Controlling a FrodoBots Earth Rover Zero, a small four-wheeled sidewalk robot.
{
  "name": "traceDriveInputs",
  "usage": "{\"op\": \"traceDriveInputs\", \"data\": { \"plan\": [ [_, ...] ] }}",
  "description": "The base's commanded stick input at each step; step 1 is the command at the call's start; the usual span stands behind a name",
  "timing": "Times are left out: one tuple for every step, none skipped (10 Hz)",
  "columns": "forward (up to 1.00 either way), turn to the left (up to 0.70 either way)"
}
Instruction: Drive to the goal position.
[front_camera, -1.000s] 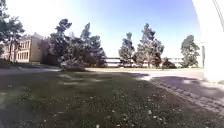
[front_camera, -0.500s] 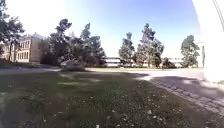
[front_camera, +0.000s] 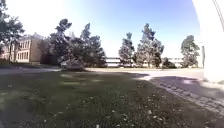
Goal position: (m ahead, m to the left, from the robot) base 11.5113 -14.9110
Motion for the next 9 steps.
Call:
{"op": "traceDriveInputs", "data": {
  "plan": [
    [0.45,-0.27],
    [0.45,-0.27],
    [0.45,-0.27],
    [0.45,-0.27],
    [0.45,-0.27],
    [0.45,-0.27],
    [0.45,-0.27],
    [0.45,-0.27],
    [0.45,-0.27]
  ]
}}
